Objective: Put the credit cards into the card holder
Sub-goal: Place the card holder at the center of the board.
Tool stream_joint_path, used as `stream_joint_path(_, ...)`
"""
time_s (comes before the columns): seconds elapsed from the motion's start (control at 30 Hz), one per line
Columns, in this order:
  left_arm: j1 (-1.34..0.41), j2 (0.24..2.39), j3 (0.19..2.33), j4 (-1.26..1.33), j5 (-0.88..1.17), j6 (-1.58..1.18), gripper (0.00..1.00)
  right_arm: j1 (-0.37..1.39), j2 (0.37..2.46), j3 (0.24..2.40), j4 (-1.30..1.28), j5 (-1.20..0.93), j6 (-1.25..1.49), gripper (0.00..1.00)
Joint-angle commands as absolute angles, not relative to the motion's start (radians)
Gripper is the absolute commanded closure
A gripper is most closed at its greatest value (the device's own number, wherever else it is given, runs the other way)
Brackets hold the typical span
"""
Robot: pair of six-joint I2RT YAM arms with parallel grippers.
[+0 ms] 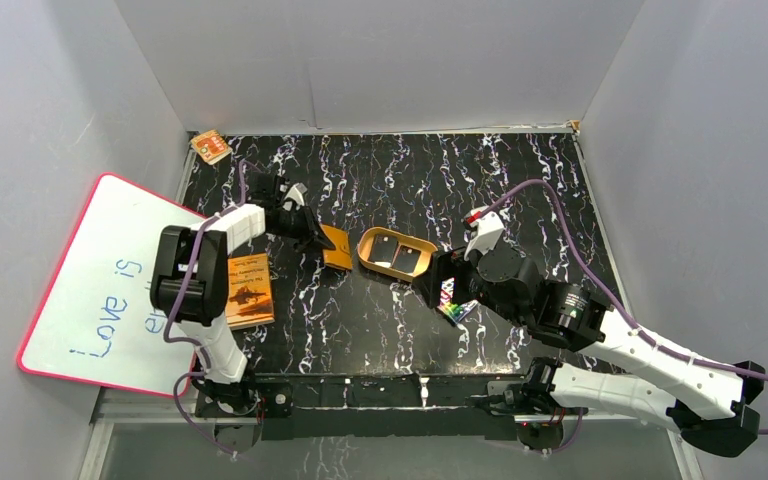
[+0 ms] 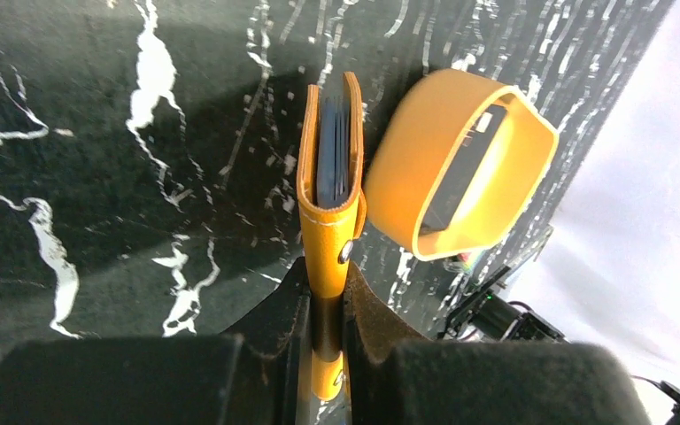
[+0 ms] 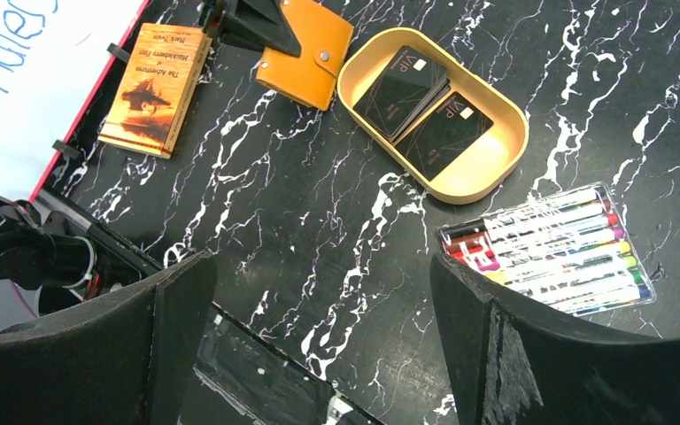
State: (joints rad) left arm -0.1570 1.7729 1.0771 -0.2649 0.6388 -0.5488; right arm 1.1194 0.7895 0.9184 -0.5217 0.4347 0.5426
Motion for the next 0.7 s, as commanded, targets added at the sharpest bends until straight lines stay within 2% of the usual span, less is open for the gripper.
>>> stream_joint_path(0.0, -0.154, 1.818, 1.171, -0.349, 0.584, -0.481, 1.0, 1.12, 0.779, 0.912, -0.467, 0.423, 0.536, 0.02)
stream_joint_path(0.2, -0.15, 1.897, 1.249, -0.36, 0.551, -0.453, 1.0, 1.12, 0.784, 0.914, -0.476, 0.417, 0.545, 0.02)
stream_joint_path(0.4, -0.146, 1.912, 1.213, -0.356, 0.532, -0.447, 1.0, 1.12, 0.779, 0.917, -0.479, 0.433, 0.545, 0.02)
stream_joint_path(0.47, -0.143, 1.909, 1.2, -0.356, 0.503, -0.45, 0.96, 1.12, 0.783, 0.918, -0.474, 0.436, 0.543, 0.02)
stream_joint_path(0.57, -0.141, 1.895, 1.176, -0.348, 0.45, -0.461, 0.82, 1.119, 0.794, 0.926, -0.474, 0.434, 0.541, 0.01)
stream_joint_path(0.67, -0.141, 1.889, 1.16, -0.348, 0.423, -0.46, 0.77, 1.12, 0.797, 0.927, -0.476, 0.434, 0.541, 0.01)
